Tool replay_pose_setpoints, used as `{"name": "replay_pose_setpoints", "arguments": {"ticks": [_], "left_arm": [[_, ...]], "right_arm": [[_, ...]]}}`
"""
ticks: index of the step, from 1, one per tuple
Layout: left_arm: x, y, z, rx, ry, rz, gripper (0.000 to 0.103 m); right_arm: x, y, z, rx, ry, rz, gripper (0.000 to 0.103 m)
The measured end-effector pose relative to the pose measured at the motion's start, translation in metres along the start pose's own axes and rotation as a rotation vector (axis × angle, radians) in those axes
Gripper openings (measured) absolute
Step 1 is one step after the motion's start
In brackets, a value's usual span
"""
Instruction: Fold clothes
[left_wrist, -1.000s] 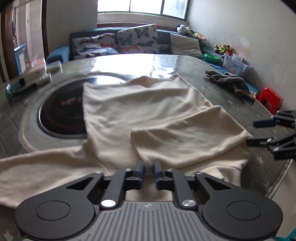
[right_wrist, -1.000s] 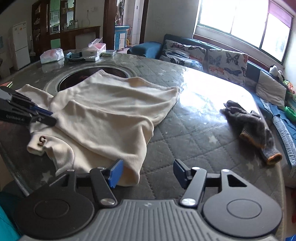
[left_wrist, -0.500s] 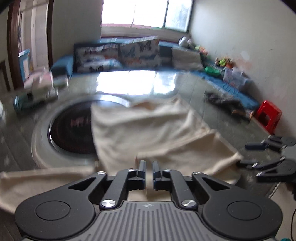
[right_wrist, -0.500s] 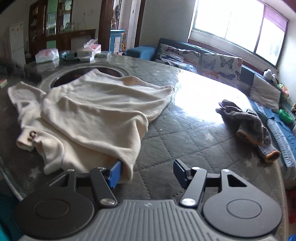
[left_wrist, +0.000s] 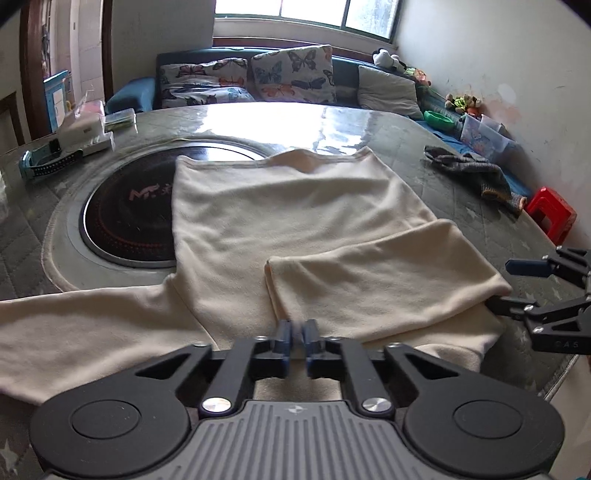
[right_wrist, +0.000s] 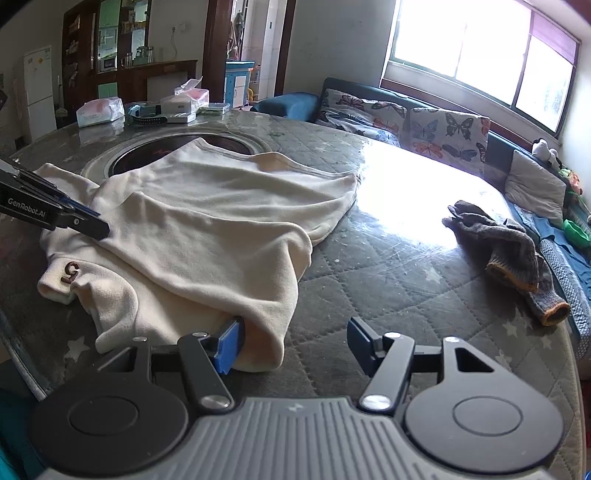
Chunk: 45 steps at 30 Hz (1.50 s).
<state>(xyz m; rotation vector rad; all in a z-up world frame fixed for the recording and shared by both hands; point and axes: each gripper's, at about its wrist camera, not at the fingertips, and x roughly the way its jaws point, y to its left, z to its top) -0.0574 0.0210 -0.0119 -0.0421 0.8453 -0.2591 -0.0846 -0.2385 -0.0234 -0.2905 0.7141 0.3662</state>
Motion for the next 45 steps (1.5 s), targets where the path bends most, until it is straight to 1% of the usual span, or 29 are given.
{"name": "replay_pose_setpoints", "arguments": {"ticks": [2, 4, 7, 8, 9, 12, 14, 16, 17, 18, 19, 20, 21, 22, 24, 25, 26, 27, 28, 29, 30, 31, 33, 36, 38, 41, 43, 45], "left_arm": [[-0.015, 0.002, 0.009, -0.021, -0.035, -0.021, 0.004], [-0.037, 0.002, 0.021, -0.026, -0.095, -0.044, 0.002], [-0.064, 0.001, 0.031, 0.000, -0.179, -0.044, 0.001], [-0.067, 0.003, 0.032, -0.001, -0.186, -0.042, 0.001], [-0.066, 0.006, 0.031, 0.001, -0.180, -0.033, 0.001], [-0.051, 0.017, 0.020, -0.014, -0.119, 0.022, 0.001], [-0.039, 0.023, 0.013, -0.036, -0.072, -0.001, 0.002], [-0.030, 0.024, 0.008, -0.043, -0.043, -0.011, 0.006], [-0.026, 0.022, 0.007, -0.041, -0.034, -0.010, 0.015], [-0.022, 0.021, 0.005, -0.039, -0.025, -0.009, 0.031], [-0.019, 0.018, 0.004, -0.034, -0.019, -0.009, 0.040], [-0.016, 0.014, 0.003, -0.023, -0.016, -0.007, 0.055], [-0.013, 0.011, 0.002, -0.014, -0.012, 0.003, 0.056], [-0.010, 0.008, 0.001, -0.005, -0.007, 0.008, 0.056], [-0.002, 0.003, -0.001, 0.008, 0.011, 0.007, 0.053], [0.002, 0.001, -0.002, 0.012, 0.026, 0.005, 0.048], [0.005, -0.001, -0.004, 0.020, 0.028, 0.005, 0.038], [0.006, -0.004, -0.005, 0.031, 0.024, 0.016, 0.034], [0.005, -0.006, -0.006, 0.043, 0.020, 0.020, 0.025], [0.005, -0.007, -0.005, 0.039, 0.023, 0.016, 0.012], [0.004, -0.006, -0.004, 0.031, 0.024, 0.016, 0.007], [0.001, -0.006, -0.002, 0.028, 0.018, 0.018, 0.005], [-0.012, -0.005, 0.005, 0.012, -0.012, 0.008, 0.005], [-0.039, -0.006, 0.016, 0.017, -0.091, -0.009, 0.005], [-0.048, -0.003, 0.019, 0.017, -0.114, -0.003, 0.004], [-0.044, 0.007, 0.017, 0.006, -0.093, 0.009, 0.005], [-0.034, 0.014, 0.010, -0.012, -0.052, 0.015, 0.005], [-0.025, 0.017, 0.004, -0.007, -0.012, 0.005, 0.005]], "right_arm": [[0.001, 0.000, 0.000, -0.002, 0.002, -0.010, 0.063], [0.000, -0.001, 0.000, -0.006, 0.000, -0.023, 0.063], [-0.001, -0.001, -0.001, -0.031, 0.002, -0.055, 0.063], [-0.002, -0.001, -0.002, -0.042, 0.004, -0.068, 0.063], [-0.003, -0.002, -0.004, -0.045, 0.007, -0.074, 0.063], [-0.006, -0.006, -0.007, -0.038, 0.017, -0.075, 0.063], [-0.010, -0.006, -0.008, -0.036, 0.015, -0.070, 0.063], [-0.014, -0.005, -0.008, -0.049, 0.005, -0.067, 0.063], [-0.014, -0.005, -0.007, -0.052, 0.003, -0.067, 0.063], [-0.014, -0.005, -0.007, -0.051, 0.004, -0.067, 0.063], [-0.013, -0.005, -0.006, -0.048, 0.006, -0.067, 0.063], [-0.012, -0.005, -0.006, -0.046, 0.006, -0.066, 0.063], [-0.011, -0.004, -0.006, -0.045, 0.006, -0.063, 0.063], [-0.011, -0.003, -0.006, -0.043, 0.006, -0.061, 0.063], [-0.009, -0.002, -0.005, -0.042, 0.006, -0.058, 0.063], [-0.009, -0.001, -0.005, -0.042, 0.005, -0.059, 0.063], [-0.008, 0.000, -0.005, -0.041, 0.004, -0.058, 0.063], [-0.008, 0.000, -0.005, -0.039, 0.003, -0.057, 0.063], [-0.008, 0.000, -0.005, -0.037, 0.001, -0.055, 0.063], [-0.008, 0.000, -0.005, -0.036, -0.001, -0.055, 0.063], [-0.007, 0.000, -0.005, -0.036, -0.002, -0.057, 0.063], [-0.007, 0.000, -0.004, -0.036, -0.003, -0.058, 0.063], [-0.006, 0.000, -0.004, -0.040, -0.002, -0.065, 0.063], [-0.006, 0.001, -0.006, -0.053, -0.002, -0.082, 0.063], [-0.007, 0.000, -0.008, -0.060, 0.004, -0.092, 0.064], [-0.009, -0.003, -0.011, -0.058, 0.012, -0.094, 0.069], [-0.011, -0.006, -0.013, -0.055, 0.017, -0.087, 0.069], [-0.015, -0.006, -0.013, -0.068, 0.023, -0.076, 0.069]]}}
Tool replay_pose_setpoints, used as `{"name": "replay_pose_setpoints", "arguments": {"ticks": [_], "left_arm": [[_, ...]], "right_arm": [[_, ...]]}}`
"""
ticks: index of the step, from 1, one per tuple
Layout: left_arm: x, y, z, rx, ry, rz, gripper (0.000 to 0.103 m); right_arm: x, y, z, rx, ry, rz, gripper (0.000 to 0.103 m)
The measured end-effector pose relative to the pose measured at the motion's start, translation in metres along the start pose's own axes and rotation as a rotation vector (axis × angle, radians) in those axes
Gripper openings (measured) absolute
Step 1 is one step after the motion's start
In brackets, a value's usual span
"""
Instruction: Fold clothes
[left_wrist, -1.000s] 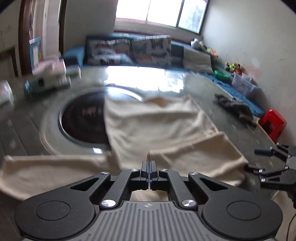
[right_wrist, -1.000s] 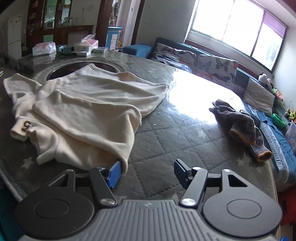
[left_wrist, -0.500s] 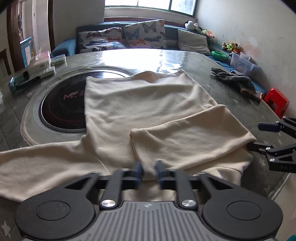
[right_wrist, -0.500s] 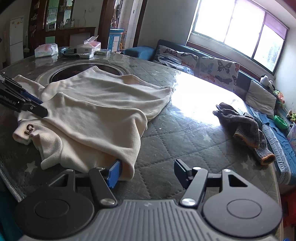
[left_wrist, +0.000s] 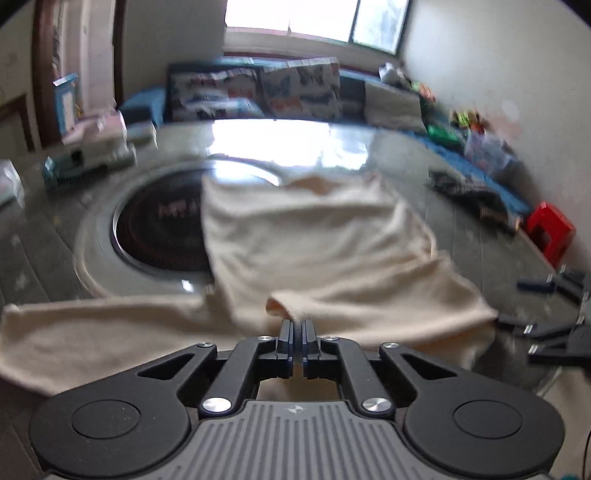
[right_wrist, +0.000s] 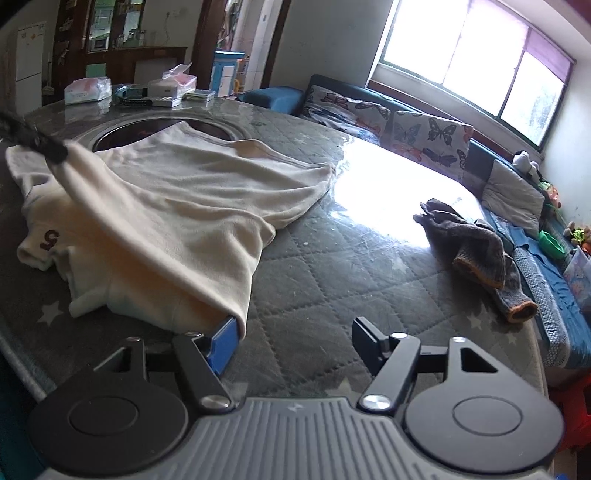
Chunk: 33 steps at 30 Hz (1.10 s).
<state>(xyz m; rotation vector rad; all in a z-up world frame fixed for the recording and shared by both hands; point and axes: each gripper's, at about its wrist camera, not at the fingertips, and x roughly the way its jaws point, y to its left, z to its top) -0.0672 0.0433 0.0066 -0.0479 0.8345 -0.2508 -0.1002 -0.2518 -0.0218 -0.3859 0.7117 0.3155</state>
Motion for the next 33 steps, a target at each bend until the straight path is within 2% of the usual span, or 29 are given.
{"name": "replay_pose_setpoints", "arguments": {"ticks": [4, 7, 10, 12, 17, 19, 21, 25, 29, 33], "left_arm": [[0.002, 0.004, -0.010, 0.029, 0.033, 0.010, 0.009], [-0.008, 0.009, -0.007, 0.040, 0.000, 0.051, 0.011], [-0.018, 0.013, 0.001, 0.015, -0.046, 0.025, 0.011], [-0.017, 0.010, 0.005, 0.011, -0.059, -0.017, 0.011], [0.010, -0.007, 0.010, 0.015, -0.035, -0.075, 0.011], [0.023, -0.006, 0.008, 0.000, -0.009, -0.092, 0.011], [0.035, -0.003, 0.003, -0.011, 0.023, -0.079, 0.010], [0.025, 0.016, -0.002, -0.066, 0.005, -0.097, 0.011], [-0.006, 0.051, -0.007, -0.137, -0.071, 0.001, 0.011], [-0.030, 0.099, -0.022, -0.277, -0.110, 0.202, 0.011]], "right_arm": [[-0.013, -0.005, 0.004, -0.017, 0.008, 0.034, 0.068], [-0.021, -0.015, 0.016, 0.013, -0.004, 0.077, 0.064], [-0.015, -0.018, 0.033, 0.040, -0.029, 0.111, 0.054], [-0.010, -0.021, 0.044, 0.058, -0.046, 0.133, 0.046], [0.021, -0.011, 0.067, 0.089, -0.038, 0.235, 0.026], [0.034, -0.004, 0.072, 0.081, -0.029, 0.264, 0.025], [0.047, 0.003, 0.074, 0.068, -0.010, 0.273, 0.025], [0.056, 0.009, 0.075, 0.053, 0.016, 0.266, 0.024], [0.054, 0.013, 0.079, 0.043, 0.019, 0.258, 0.025], [0.051, 0.020, 0.085, 0.024, 0.012, 0.255, 0.025]]}}
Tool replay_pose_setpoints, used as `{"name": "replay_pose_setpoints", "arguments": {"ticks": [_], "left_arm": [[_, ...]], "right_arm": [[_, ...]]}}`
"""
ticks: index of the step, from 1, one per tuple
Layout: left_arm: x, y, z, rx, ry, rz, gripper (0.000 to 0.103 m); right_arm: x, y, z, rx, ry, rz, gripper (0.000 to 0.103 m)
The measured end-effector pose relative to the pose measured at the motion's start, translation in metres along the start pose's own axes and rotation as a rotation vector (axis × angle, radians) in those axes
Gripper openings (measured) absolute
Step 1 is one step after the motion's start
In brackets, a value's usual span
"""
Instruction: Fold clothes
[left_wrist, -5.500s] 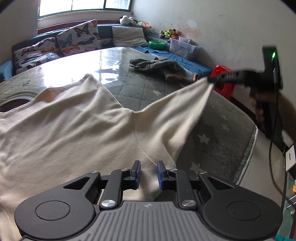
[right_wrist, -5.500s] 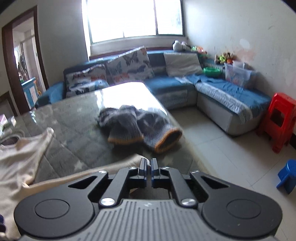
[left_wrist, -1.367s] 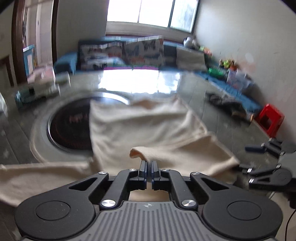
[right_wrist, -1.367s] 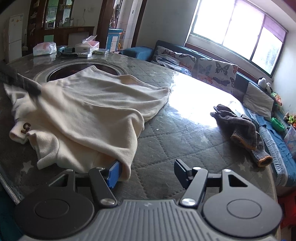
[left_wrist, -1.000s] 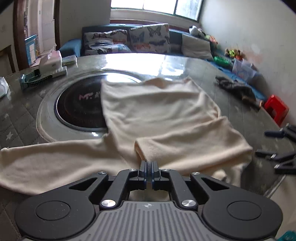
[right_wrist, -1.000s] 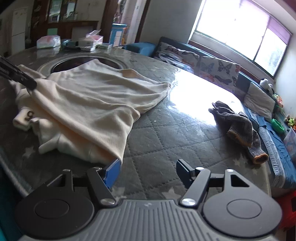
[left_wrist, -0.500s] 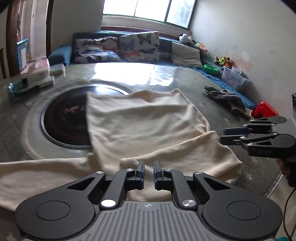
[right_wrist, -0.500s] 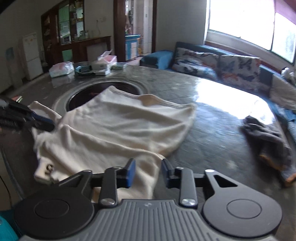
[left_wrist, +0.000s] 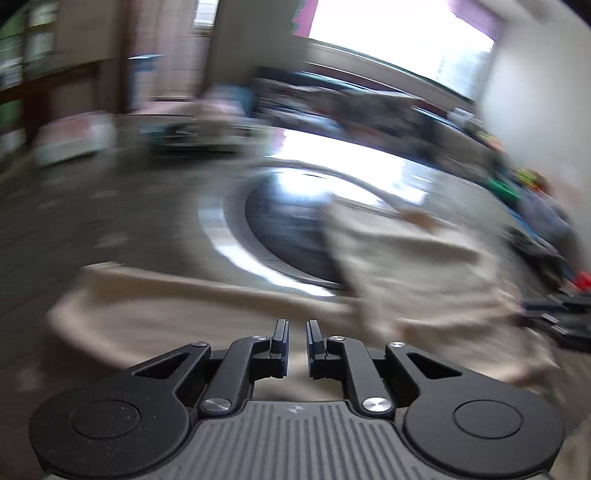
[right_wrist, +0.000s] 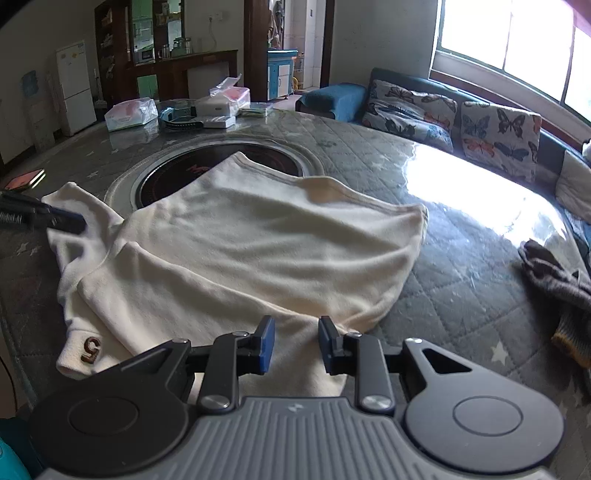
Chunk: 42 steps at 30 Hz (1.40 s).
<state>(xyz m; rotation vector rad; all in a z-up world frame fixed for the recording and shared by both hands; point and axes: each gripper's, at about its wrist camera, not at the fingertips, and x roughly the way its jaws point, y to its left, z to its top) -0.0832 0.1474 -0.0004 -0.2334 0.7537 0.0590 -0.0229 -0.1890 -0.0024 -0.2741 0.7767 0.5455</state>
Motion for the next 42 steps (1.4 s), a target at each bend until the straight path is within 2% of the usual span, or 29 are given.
{"name": "replay_pose_setpoints", "arguments": {"ticks": [1, 4, 5, 8, 9, 12, 17, 18, 20, 21, 23, 25, 29, 31, 35, 38, 42], "left_arm": [[-0.004, 0.013, -0.001, -0.034, -0.014, 0.056, 0.012], [-0.013, 0.050, -0.004, -0.124, -0.062, 0.220, 0.024], [-0.015, 0.062, -0.005, -0.156, -0.073, 0.272, 0.033], [-0.016, 0.084, -0.005, -0.226, -0.084, 0.349, 0.046], [-0.016, 0.090, -0.006, -0.240, -0.081, 0.362, 0.047], [-0.008, 0.097, -0.005, -0.260, -0.069, 0.358, 0.046], [0.001, 0.094, -0.008, -0.276, -0.068, 0.344, 0.042], [0.002, 0.094, -0.008, -0.280, -0.075, 0.345, 0.032], [0.003, 0.094, -0.008, -0.287, -0.087, 0.345, 0.021], [0.002, 0.095, -0.008, -0.300, -0.090, 0.329, 0.012], [0.000, 0.100, -0.007, -0.341, -0.102, 0.287, 0.009], [-0.006, 0.096, -0.005, -0.344, -0.131, 0.251, 0.008], [-0.027, 0.070, 0.006, -0.313, -0.186, 0.129, 0.006], [-0.037, 0.048, 0.014, -0.280, -0.205, 0.048, 0.006], [-0.050, -0.007, 0.027, -0.153, -0.229, -0.095, 0.006], [-0.050, -0.051, 0.031, -0.074, -0.219, -0.212, 0.006], [-0.042, -0.108, 0.029, 0.031, -0.187, -0.328, 0.006]], "right_arm": [[0.001, 0.003, 0.003, -0.006, 0.001, 0.005, 0.026], [0.004, 0.012, 0.008, -0.025, 0.002, 0.012, 0.026], [0.005, 0.014, 0.010, -0.029, 0.002, 0.015, 0.027], [0.008, 0.023, 0.014, -0.050, 0.003, 0.026, 0.027], [0.009, 0.024, 0.015, -0.054, 0.003, 0.029, 0.028], [0.009, 0.030, 0.018, -0.073, 0.002, 0.031, 0.035], [0.006, 0.034, 0.020, -0.089, 0.000, 0.029, 0.036], [0.005, 0.034, 0.020, -0.089, -0.001, 0.025, 0.036], [0.002, 0.034, 0.020, -0.087, -0.007, 0.020, 0.036], [0.001, 0.034, 0.020, -0.086, -0.010, 0.019, 0.036], [-0.002, 0.033, 0.018, -0.083, -0.017, 0.018, 0.036], [-0.004, 0.032, 0.016, -0.081, -0.024, 0.018, 0.036], [-0.011, 0.028, 0.013, -0.069, -0.044, 0.018, 0.036], [-0.014, 0.026, 0.012, -0.063, -0.058, 0.018, 0.036], [-0.022, 0.021, 0.007, -0.049, -0.083, 0.019, 0.036], [-0.028, 0.015, 0.001, -0.033, -0.099, 0.016, 0.036], [-0.037, 0.006, -0.008, -0.010, -0.115, 0.006, 0.036]]}}
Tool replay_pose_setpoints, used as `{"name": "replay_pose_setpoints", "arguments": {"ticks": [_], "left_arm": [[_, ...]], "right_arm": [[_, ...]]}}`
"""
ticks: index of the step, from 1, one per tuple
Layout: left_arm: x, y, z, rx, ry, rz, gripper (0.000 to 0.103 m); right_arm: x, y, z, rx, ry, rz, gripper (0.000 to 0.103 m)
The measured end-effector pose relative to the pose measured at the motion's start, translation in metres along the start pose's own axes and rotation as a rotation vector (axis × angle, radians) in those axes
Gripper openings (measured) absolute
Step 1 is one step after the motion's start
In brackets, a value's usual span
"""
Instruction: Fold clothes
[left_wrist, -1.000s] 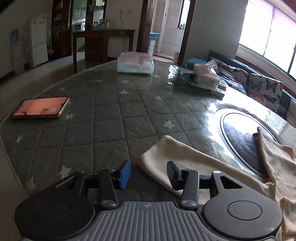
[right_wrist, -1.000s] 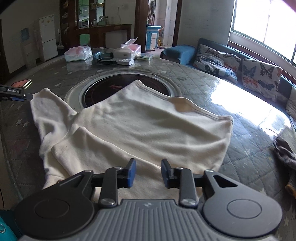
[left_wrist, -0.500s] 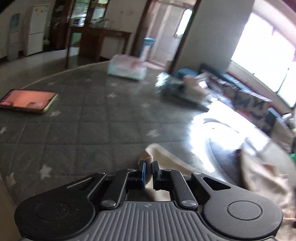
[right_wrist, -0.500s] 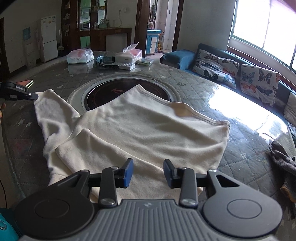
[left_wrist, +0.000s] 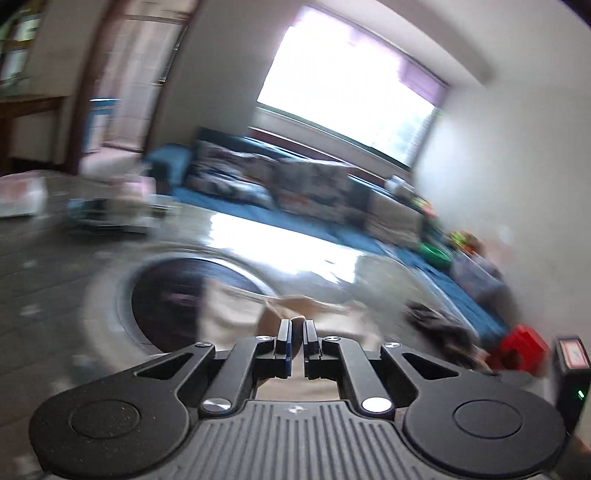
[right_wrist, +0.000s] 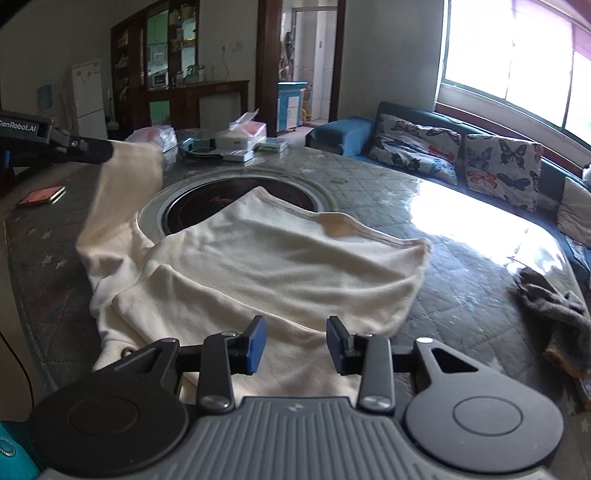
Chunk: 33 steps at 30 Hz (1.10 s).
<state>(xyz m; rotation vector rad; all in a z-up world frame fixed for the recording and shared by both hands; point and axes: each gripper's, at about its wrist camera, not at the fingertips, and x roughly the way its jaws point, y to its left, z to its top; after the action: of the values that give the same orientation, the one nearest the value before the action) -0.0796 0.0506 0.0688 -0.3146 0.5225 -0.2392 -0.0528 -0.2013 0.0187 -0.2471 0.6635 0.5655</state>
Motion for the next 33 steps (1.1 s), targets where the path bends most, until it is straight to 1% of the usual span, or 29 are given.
{"name": "replay_pose_setpoints", "arguments": {"ticks": [2, 3, 5, 7, 10, 11, 13, 14, 15, 18, 19, 22, 25, 27, 29, 31, 32, 33], "left_arm": [[0.015, -0.022, -0.005, 0.036, 0.034, -0.064, 0.006], [0.023, -0.030, -0.010, 0.055, 0.052, -0.084, 0.006], [0.039, -0.046, -0.021, 0.106, 0.096, -0.113, 0.006], [0.053, -0.059, -0.034, 0.153, 0.146, -0.121, 0.007], [0.069, -0.067, -0.053, 0.201, 0.238, -0.160, 0.011], [0.070, -0.065, -0.060, 0.209, 0.260, -0.170, 0.014], [0.069, -0.064, -0.069, 0.229, 0.281, -0.166, 0.024], [0.068, -0.062, -0.071, 0.237, 0.287, -0.165, 0.035], [0.065, -0.059, -0.071, 0.240, 0.284, -0.167, 0.044], [0.047, -0.045, -0.066, 0.245, 0.257, -0.162, 0.049], [0.040, -0.038, -0.063, 0.245, 0.246, -0.151, 0.050], [0.018, -0.011, -0.060, 0.242, 0.207, -0.086, 0.054], [-0.005, 0.020, -0.060, 0.242, 0.173, -0.007, 0.056], [-0.017, 0.039, -0.059, 0.240, 0.158, 0.042, 0.060], [-0.024, 0.052, -0.063, 0.250, 0.161, 0.080, 0.062], [-0.029, 0.065, -0.068, 0.257, 0.167, 0.114, 0.064], [-0.031, 0.071, -0.071, 0.261, 0.170, 0.130, 0.064], [-0.028, 0.072, -0.076, 0.265, 0.179, 0.137, 0.064]], "right_arm": [[-0.006, -0.008, -0.005, 0.020, -0.005, -0.014, 0.036], [-0.009, -0.013, -0.007, 0.030, -0.008, -0.021, 0.036], [-0.014, -0.021, -0.012, 0.053, -0.011, -0.034, 0.036], [-0.018, -0.028, -0.016, 0.078, -0.012, -0.044, 0.036], [-0.020, -0.036, -0.020, 0.109, -0.007, -0.043, 0.036], [-0.021, -0.038, -0.021, 0.119, -0.005, -0.042, 0.036], [-0.021, -0.039, -0.020, 0.132, -0.001, -0.033, 0.036], [-0.020, -0.039, -0.019, 0.140, 0.001, -0.023, 0.036], [-0.018, -0.037, -0.018, 0.144, 0.004, -0.011, 0.036], [-0.011, -0.030, -0.012, 0.152, 0.021, 0.041, 0.036], [-0.008, -0.027, -0.011, 0.154, 0.029, 0.061, 0.036], [0.006, -0.016, -0.007, 0.152, 0.067, 0.114, 0.034], [0.020, -0.005, -0.007, 0.144, 0.101, 0.129, 0.033], [0.030, -0.002, -0.008, 0.154, 0.128, 0.138, 0.028], [0.037, 0.001, -0.008, 0.159, 0.149, 0.144, 0.026], [0.041, 0.004, -0.008, 0.159, 0.163, 0.142, 0.019], [0.042, 0.006, -0.009, 0.161, 0.168, 0.142, 0.012], [0.042, 0.008, -0.007, 0.155, 0.168, 0.133, 0.008]]}}
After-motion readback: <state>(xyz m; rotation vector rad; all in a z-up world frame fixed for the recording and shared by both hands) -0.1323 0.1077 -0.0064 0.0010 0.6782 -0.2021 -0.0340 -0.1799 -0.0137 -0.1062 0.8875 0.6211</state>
